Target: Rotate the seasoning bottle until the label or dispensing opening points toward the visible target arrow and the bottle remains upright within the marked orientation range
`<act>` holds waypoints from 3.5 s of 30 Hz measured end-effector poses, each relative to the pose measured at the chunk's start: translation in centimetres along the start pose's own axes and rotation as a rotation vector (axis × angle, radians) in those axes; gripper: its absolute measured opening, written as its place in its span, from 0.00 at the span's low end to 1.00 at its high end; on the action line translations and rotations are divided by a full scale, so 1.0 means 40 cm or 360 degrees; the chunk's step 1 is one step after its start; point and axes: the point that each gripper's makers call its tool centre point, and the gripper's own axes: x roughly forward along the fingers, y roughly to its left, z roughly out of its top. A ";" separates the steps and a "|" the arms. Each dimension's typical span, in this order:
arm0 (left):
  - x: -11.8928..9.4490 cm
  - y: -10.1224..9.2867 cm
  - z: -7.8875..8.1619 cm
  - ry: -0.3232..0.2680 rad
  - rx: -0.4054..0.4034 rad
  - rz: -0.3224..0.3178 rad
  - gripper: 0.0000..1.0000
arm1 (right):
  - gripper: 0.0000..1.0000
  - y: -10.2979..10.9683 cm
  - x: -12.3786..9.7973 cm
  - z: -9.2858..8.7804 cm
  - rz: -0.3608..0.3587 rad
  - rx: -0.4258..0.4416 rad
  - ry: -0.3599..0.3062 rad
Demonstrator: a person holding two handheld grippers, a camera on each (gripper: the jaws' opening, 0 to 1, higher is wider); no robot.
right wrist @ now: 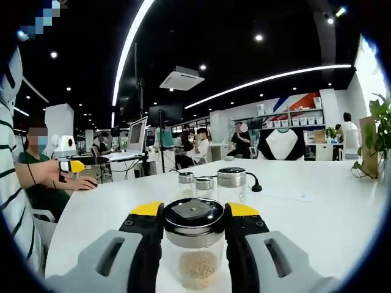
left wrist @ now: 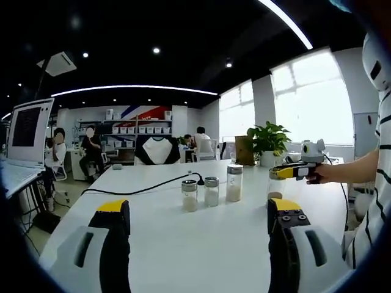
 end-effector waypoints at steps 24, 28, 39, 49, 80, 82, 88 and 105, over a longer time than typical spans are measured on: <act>0.004 -0.010 0.014 0.0022 0.0039 -0.0018 0.98 | 0.48 0.008 -0.008 0.054 0.0003 0.0095 -0.0110; 0.012 -0.021 0.018 0.0001 0.0028 -0.0047 0.98 | 0.51 -0.013 -0.014 0.057 -0.0140 0.0135 -0.0067; 0.007 -0.014 0.007 0.0041 0.0050 -0.0039 0.98 | 0.44 -0.025 -0.053 0.040 -0.0439 0.0205 -0.0065; 0.005 0.004 0.002 0.0041 0.0024 -0.0028 0.98 | 0.44 -0.005 -0.045 0.033 -0.0546 0.0044 0.0006; -0.008 -0.005 -0.009 0.0062 0.0021 -0.0025 0.98 | 0.35 -0.020 -0.030 -0.005 -0.0407 0.0012 0.0109; -0.009 -0.005 -0.009 0.0060 0.0021 -0.0026 0.98 | 0.35 -0.022 -0.033 -0.005 -0.0384 0.0015 0.0109; -0.011 -0.005 -0.011 0.0063 0.0022 -0.0026 0.98 | 0.35 -0.017 -0.032 -0.005 -0.0316 0.0018 0.0114; -0.015 -0.007 -0.032 0.0084 0.0012 -0.0027 0.98 | 0.35 -0.009 -0.031 -0.007 -0.0085 0.0031 0.0108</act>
